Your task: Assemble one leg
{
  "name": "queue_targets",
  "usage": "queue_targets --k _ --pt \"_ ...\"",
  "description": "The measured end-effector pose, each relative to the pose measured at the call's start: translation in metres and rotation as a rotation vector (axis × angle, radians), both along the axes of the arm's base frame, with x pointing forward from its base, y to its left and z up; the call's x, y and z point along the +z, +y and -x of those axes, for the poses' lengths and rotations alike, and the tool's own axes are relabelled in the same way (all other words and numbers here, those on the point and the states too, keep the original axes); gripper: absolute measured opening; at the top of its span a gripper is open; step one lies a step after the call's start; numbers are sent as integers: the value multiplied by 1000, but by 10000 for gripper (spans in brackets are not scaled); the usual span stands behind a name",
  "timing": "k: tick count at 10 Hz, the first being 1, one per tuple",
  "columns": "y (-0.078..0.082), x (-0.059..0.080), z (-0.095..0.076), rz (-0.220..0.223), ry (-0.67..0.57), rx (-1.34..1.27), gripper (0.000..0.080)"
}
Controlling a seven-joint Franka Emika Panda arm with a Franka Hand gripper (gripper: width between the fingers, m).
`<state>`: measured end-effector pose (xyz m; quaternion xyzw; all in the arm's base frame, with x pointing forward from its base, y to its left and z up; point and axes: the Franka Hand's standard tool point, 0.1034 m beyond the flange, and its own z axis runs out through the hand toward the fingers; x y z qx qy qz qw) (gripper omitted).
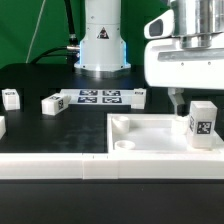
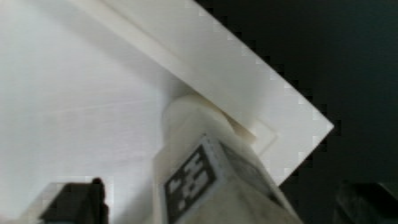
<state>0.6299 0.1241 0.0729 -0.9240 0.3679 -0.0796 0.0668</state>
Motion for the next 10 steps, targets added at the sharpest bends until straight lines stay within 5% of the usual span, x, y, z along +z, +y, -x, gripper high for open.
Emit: queue_targets --k 5,8,9,10 --pt "-1 3 -2 153 -9 614 649" --pt "-4 3 -3 174 -12 722 619" --pt "-4 3 -3 174 -12 722 440" --pt "-4 3 -3 174 -12 722 440"
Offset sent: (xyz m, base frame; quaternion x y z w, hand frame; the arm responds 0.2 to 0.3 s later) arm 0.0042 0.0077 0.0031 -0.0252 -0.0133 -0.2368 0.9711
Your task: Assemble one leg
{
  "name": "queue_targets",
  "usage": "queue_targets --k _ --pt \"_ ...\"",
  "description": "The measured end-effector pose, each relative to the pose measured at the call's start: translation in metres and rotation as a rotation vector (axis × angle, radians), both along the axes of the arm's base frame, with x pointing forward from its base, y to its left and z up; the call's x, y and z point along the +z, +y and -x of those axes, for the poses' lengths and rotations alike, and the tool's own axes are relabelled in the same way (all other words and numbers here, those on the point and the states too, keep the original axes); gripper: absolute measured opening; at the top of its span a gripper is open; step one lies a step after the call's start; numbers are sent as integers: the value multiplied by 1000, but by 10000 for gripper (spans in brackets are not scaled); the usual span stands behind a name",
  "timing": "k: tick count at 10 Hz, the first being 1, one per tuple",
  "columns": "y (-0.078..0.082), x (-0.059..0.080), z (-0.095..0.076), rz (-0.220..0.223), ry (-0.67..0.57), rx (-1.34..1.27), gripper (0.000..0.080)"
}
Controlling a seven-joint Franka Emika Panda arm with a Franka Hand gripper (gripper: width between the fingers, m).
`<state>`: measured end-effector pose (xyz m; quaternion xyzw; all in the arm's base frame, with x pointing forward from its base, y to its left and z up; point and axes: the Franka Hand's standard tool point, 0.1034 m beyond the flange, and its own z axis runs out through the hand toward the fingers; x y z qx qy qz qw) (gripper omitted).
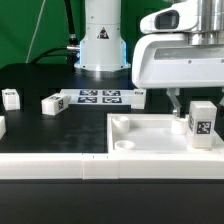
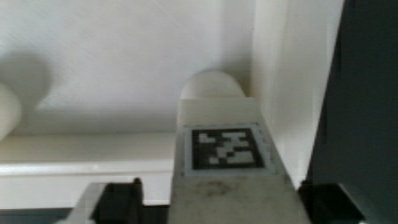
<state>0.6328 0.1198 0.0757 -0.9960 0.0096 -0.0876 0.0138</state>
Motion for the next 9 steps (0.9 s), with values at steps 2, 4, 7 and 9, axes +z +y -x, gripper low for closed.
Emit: queue_targets --k 2,4,7,9 --pt "0 0 0 -8 1 -40 290" --pt "0 -1 0 -31 -6 -147 290" --pt "-2 -1 1 -116 1 -561 290" --pt "-3 -1 2 -147 6 -745 291"
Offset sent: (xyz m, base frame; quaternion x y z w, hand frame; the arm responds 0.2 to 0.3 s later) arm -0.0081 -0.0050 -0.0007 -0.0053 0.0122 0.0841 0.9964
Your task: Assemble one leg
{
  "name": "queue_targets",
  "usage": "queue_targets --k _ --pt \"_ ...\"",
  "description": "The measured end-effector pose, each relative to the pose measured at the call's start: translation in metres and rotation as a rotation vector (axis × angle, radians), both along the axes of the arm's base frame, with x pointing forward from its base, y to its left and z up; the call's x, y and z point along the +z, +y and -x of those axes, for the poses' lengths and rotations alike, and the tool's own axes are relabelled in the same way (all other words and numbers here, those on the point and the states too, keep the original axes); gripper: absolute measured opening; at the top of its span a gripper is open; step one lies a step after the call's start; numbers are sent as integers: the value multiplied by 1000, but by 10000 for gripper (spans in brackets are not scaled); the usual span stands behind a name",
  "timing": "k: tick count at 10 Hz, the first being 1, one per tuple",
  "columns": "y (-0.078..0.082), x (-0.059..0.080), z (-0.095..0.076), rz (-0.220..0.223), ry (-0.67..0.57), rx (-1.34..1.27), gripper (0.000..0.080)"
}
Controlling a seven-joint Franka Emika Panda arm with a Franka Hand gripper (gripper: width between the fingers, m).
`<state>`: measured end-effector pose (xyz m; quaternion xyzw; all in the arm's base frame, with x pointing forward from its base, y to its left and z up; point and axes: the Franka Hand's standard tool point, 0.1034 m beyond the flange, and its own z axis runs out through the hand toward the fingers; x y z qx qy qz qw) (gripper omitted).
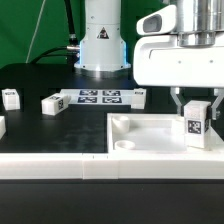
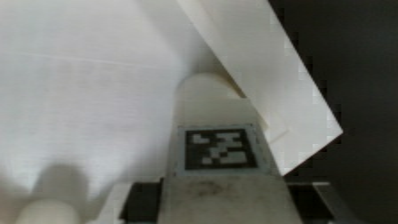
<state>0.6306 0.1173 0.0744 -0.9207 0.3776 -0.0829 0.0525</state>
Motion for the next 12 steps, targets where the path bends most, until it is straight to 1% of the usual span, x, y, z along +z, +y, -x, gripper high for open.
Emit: queue_targets --k 4,5,6,7,9,10,11,12 --pt "2 -1 3 -110 29 -470 291" --pt "3 -1 3 -131 34 -557 291" --pt "4 -2 3 -140 40 -599 291" --pt "5 -2 3 -166 50 -708 291" --pt "6 -2 3 -184 58 -792 291" --pt "7 -2 3 -183 58 -777 394" --pt "7 -2 3 -175 56 -729 531" --pt "7 -2 3 -162 52 -663 531"
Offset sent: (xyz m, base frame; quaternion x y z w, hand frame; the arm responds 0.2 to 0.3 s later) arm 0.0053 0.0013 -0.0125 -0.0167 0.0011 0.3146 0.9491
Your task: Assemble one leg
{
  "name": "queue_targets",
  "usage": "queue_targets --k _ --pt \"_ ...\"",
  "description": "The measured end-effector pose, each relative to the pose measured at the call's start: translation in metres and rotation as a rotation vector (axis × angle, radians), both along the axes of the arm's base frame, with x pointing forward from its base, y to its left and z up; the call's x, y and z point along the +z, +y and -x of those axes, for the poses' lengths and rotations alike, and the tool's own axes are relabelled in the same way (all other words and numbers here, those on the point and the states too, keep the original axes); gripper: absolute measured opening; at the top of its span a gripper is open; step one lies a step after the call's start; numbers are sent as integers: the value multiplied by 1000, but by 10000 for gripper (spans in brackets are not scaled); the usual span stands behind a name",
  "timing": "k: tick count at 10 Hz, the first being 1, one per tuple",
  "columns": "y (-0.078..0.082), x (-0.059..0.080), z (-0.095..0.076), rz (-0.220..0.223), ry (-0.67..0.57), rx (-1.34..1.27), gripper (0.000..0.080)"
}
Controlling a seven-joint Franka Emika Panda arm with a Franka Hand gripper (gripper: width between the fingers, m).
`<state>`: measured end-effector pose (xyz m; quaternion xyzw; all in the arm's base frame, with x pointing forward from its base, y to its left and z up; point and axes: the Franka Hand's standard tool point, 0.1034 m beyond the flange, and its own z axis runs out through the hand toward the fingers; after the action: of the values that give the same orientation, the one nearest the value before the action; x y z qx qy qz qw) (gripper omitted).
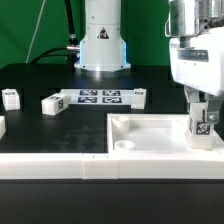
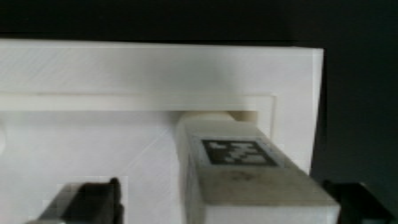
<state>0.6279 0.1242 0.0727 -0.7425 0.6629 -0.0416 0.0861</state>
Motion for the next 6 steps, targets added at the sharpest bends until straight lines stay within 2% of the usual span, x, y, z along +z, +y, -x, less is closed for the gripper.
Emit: queue_targets --k 1,4,6 --pt "-1 -1 0 27 -11 144 625" --pt "-2 -3 0 102 -37 533 648" --pt "-2 -3 0 137 -49 714 649"
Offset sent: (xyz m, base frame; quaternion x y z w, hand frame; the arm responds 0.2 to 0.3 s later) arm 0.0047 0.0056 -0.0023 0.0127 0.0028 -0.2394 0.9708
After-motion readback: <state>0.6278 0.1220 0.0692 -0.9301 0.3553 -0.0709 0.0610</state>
